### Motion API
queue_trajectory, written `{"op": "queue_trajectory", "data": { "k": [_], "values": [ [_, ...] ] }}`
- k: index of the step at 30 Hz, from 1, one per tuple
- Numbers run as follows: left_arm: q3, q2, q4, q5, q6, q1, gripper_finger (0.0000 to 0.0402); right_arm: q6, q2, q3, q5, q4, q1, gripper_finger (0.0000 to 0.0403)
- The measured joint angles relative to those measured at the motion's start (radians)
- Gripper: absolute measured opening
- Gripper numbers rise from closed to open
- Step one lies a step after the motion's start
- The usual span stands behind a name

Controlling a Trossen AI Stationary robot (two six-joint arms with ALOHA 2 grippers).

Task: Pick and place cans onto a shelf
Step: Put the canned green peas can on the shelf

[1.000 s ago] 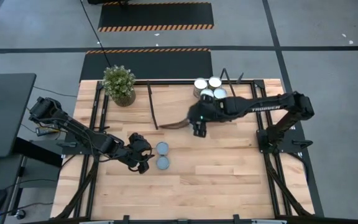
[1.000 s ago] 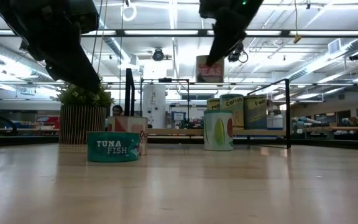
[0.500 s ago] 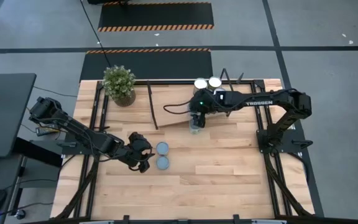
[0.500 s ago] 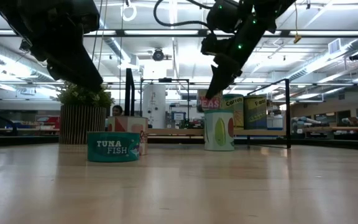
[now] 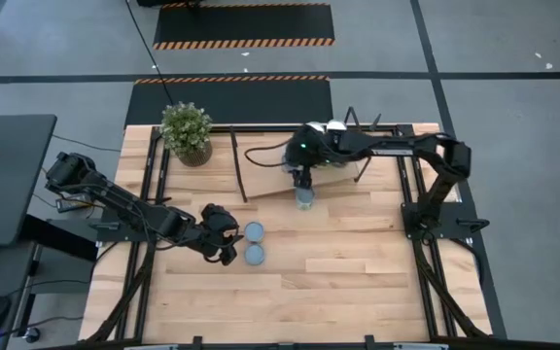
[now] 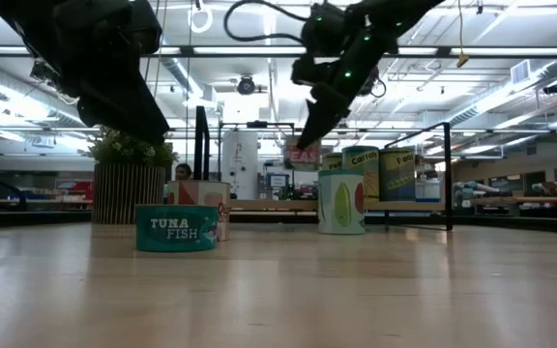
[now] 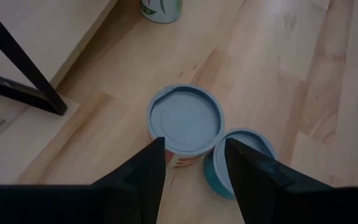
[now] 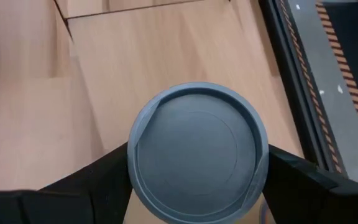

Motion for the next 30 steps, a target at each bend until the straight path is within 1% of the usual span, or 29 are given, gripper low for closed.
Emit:
{"op": "queue_trajectory", "data": {
  "k": [2, 5, 10, 15, 19, 22, 27, 30],
  "values": [
    [0.000, 0.000, -0.002, 0.000, -0.007, 0.000, 0.0172, -0.016, 0.036, 0.037, -0.002, -0.006, -0.009, 0.0307],
    [0.000, 0.000, -0.002, 0.001, -0.014, 0.000, 0.0172, -0.036, 0.069, 0.056, -0.018, -0.017, -0.031, 0.0307],
    [0.000, 0.000, -0.008, 0.001, -0.033, 0.000, 0.0172, -0.104, 0.069, 0.033, -0.067, -0.042, -0.068, 0.0307],
    [0.000, 0.000, -0.008, 0.001, -0.035, 0.000, 0.0172, -0.148, 0.069, 0.026, -0.150, -0.091, -0.111, 0.0307],
    [0.000, 0.000, -0.008, 0.001, -0.036, 0.000, 0.0172, -0.195, 0.070, 0.017, -0.155, -0.112, -0.119, 0.0312],
    [0.000, 0.000, -0.008, 0.002, -0.036, 0.000, 0.0172, -0.228, 0.070, 0.017, -0.152, -0.146, -0.118, 0.0328],
    [0.000, 0.000, -0.008, 0.002, -0.032, 0.000, 0.0172, -0.241, 0.070, 0.017, -0.064, -0.158, -0.101, 0.0362],
    [0.000, 0.000, -0.008, 0.002, -0.032, 0.000, 0.0172, -0.238, 0.070, 0.017, -0.037, -0.157, -0.086, 0.0374]
  ]
}}
